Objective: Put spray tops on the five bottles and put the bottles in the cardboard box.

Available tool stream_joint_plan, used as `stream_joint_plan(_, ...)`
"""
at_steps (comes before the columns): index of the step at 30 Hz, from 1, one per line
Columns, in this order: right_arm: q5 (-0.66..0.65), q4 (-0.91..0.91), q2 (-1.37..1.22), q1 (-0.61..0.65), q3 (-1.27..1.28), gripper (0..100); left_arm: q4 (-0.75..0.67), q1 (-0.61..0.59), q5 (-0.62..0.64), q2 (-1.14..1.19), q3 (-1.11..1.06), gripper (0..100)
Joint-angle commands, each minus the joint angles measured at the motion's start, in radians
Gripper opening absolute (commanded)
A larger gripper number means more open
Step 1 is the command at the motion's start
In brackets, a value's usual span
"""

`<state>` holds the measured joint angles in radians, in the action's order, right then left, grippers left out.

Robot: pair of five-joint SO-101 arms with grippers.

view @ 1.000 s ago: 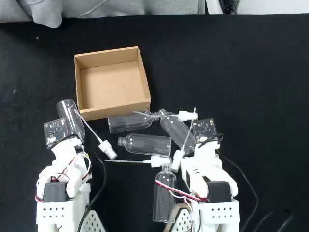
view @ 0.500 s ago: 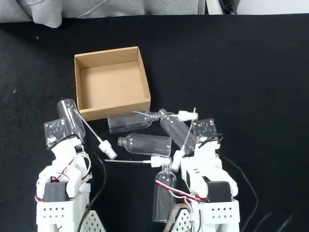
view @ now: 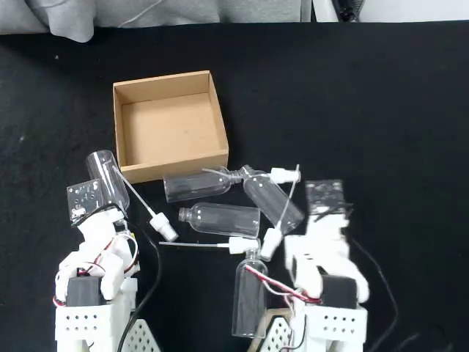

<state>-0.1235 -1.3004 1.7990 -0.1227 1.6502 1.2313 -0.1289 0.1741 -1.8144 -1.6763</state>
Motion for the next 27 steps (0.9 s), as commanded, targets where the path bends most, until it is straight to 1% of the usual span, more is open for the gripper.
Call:
stream_joint_plan(1,-0.015,0.009,0.096,-0.146,-0.119,1.1,0.003,-0.002,-0.006,-0.009,-0.024,4)
stream_joint_plan(7,-0.020,0.012,0.094,-0.235,-0.171,1.1,0.003,-0.002,-0.006,-0.009,-0.024,4)
stream_joint_plan(11,-0.123,0.081,0.094,-0.281,-0.199,1.1,0.003,-0.002,-0.006,-0.009,-0.024,4)
stream_joint_plan(17,-0.361,0.189,0.094,-0.307,-0.223,1.3,0.003,-0.002,-0.006,-0.009,-0.024,4)
stream_joint_plan(21,-0.394,0.172,0.094,-0.308,-0.277,1.3,0.003,-0.002,-0.006,-0.009,-0.024,4)
stream_joint_plan(23,-0.437,0.157,0.094,-0.308,-0.306,1.5,0.003,-0.002,-0.006,-0.009,-0.024,4)
stream_joint_plan(27,-0.459,0.152,0.093,-0.308,-0.366,8.1,0.003,-0.002,-0.006,-0.009,-0.024,4)
